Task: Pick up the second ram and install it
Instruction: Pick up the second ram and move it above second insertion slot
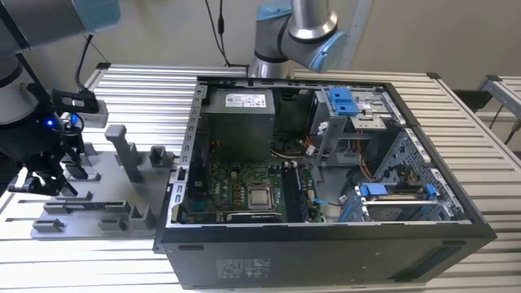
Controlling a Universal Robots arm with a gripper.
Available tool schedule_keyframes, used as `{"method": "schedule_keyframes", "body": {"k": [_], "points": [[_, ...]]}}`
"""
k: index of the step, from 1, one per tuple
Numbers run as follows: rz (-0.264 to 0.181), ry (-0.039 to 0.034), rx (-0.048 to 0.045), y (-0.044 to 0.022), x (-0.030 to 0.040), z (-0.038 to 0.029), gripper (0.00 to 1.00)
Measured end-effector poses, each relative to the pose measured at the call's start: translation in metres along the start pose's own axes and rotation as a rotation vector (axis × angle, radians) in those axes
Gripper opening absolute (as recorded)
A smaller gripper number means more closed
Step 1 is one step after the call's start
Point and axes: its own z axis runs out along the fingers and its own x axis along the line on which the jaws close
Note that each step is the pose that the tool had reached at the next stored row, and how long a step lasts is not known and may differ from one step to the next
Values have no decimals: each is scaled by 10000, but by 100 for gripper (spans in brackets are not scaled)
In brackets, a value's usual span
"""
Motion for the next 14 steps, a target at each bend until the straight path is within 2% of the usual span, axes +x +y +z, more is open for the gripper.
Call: {"method": "schedule_keyframes", "body": {"k": [8,14], "points": [[-44,0,3,0,6,95,42],[-59,-1,13,0,7,110,42]]}}
